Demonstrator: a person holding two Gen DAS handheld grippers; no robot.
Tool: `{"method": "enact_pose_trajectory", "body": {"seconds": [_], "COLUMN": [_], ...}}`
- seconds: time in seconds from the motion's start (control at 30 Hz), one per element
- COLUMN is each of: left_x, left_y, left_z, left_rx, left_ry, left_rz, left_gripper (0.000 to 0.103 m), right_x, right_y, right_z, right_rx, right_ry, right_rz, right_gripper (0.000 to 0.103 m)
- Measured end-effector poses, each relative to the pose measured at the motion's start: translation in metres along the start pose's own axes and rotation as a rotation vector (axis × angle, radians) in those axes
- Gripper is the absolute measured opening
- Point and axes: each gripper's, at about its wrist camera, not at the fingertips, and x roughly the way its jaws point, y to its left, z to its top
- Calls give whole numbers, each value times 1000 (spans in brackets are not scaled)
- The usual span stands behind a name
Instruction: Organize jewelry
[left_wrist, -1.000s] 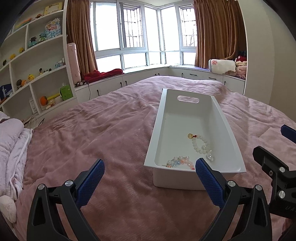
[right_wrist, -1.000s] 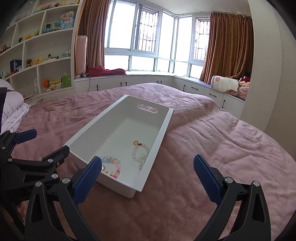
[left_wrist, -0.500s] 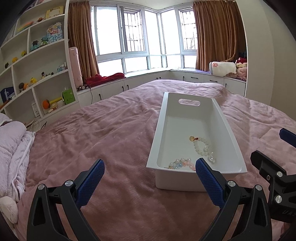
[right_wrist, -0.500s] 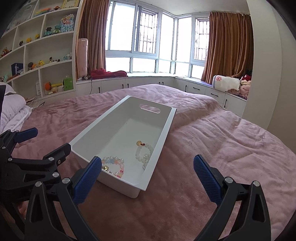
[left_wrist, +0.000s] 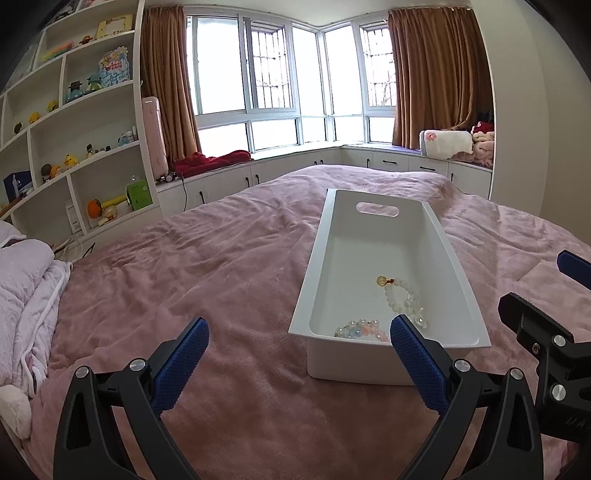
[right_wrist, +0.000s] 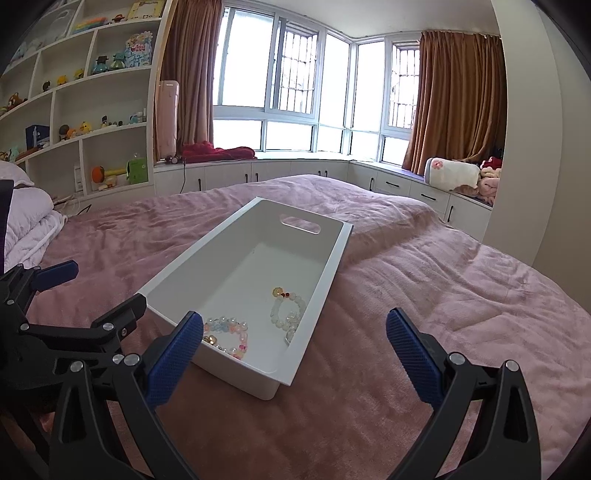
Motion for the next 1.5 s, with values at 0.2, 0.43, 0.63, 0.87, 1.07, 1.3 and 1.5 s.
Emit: {"method": "enact_pose_trajectory", "body": {"seconds": [0.2,0.43,0.63,0.87,1.07,1.3,1.5], "left_x": [1,1,3,4,5,5,5], "left_y": [0,0,-1,0,2,2,0], "left_z": [-1,-1,-2,-3,-4,-2,-1], "left_rx": [6,13,21,21,7,10,15], "left_ry": [6,4,2,5,7,-5,-7], "left_rz": [-1,-2,14,18,1,4,7], "left_gripper": [99,99,99,99,99,99,99], "right_x": [-1,0,1,0,1,1,2], "right_y": [0,0,-1,-1,-1,-2,-2], "right_z": [0,0,0,0,0,0,-1], "right_rx": [3,7,7,8,10,13,16], "right_ry": [1,4,5,10,11,14,16], "right_rz": [1,-2,-4,-8,-7,-4,-6], "right_gripper": [98,98,98,98,98,98,98]}}
